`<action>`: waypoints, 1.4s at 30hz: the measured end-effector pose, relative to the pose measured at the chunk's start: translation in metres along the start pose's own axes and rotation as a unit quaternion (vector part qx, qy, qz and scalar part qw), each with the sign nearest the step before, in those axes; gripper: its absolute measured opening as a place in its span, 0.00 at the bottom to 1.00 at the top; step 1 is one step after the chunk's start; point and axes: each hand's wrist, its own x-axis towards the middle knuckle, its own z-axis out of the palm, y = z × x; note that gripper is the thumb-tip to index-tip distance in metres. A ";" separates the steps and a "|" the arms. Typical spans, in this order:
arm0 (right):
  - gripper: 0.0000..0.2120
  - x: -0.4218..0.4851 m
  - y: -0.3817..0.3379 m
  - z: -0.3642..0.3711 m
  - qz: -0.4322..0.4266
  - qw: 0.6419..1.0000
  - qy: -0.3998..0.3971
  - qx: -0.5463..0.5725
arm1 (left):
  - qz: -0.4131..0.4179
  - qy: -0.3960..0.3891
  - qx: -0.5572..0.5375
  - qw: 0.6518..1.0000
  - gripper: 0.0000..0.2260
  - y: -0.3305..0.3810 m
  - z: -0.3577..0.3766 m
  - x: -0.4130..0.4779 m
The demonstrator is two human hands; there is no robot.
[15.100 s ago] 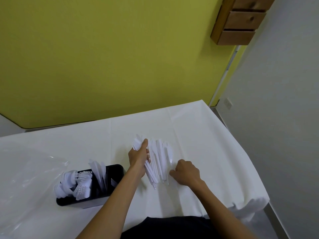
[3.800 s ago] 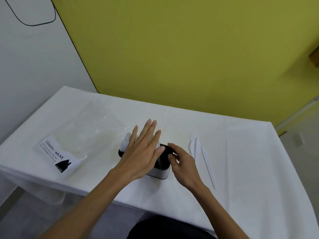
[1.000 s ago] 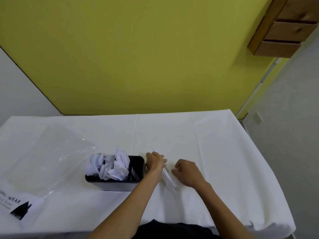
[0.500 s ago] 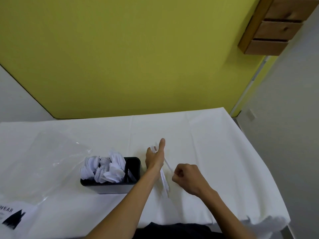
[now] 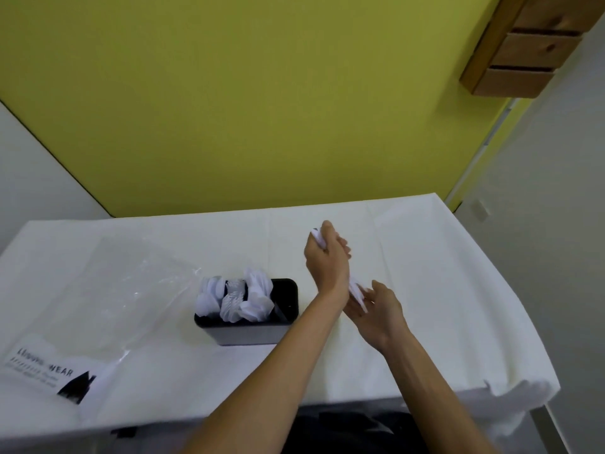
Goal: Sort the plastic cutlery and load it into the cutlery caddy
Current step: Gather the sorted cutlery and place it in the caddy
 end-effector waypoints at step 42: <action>0.32 -0.019 0.101 0.052 -0.423 0.651 -0.118 -0.619 | 0.407 -0.164 0.405 0.803 0.19 0.036 -0.164 0.029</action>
